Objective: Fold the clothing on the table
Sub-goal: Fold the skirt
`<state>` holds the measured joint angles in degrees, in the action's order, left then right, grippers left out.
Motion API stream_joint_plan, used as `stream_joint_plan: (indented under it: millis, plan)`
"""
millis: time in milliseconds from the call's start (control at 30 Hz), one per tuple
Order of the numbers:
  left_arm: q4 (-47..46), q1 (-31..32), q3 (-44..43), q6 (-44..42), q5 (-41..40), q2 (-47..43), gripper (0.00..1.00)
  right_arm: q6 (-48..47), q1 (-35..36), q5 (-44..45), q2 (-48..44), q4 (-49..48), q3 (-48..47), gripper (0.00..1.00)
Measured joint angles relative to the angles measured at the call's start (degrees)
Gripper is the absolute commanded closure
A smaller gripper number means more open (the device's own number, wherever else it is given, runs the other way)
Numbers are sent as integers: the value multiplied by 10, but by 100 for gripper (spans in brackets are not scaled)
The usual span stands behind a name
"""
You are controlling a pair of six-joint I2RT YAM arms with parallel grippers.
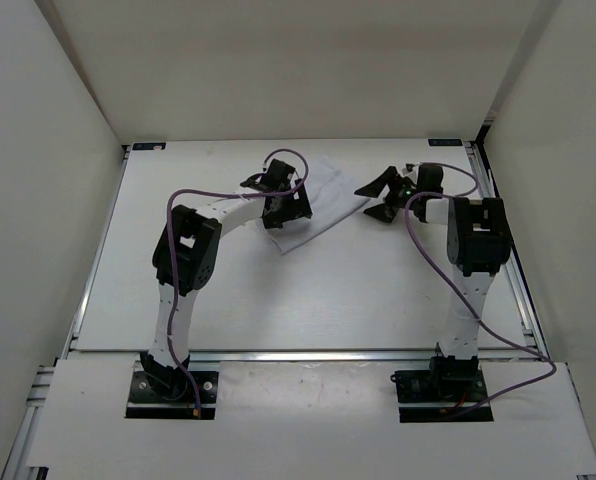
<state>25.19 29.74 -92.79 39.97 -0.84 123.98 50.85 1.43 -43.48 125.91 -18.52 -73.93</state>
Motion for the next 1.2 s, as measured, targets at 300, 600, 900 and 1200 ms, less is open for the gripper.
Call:
stream_joint_plan:
  millis: [300, 600, 900, 1200]
  plan:
    - [-2, 0, 3, -5, 11, -1, 4, 9, 51, 34, 73, 4, -108, 59]
    - [-4, -4, 4, -12, 28, -1, 4, -36, 57, 36, 91, 24, -112, 100]
    - [3, -3, -4, -9, 49, 2, 6, -203, 19, 0, 50, 172, -119, 100]
    - [47, -6, -74, -9, 65, 38, 5, -370, 1, 28, -16, 346, -128, 100]
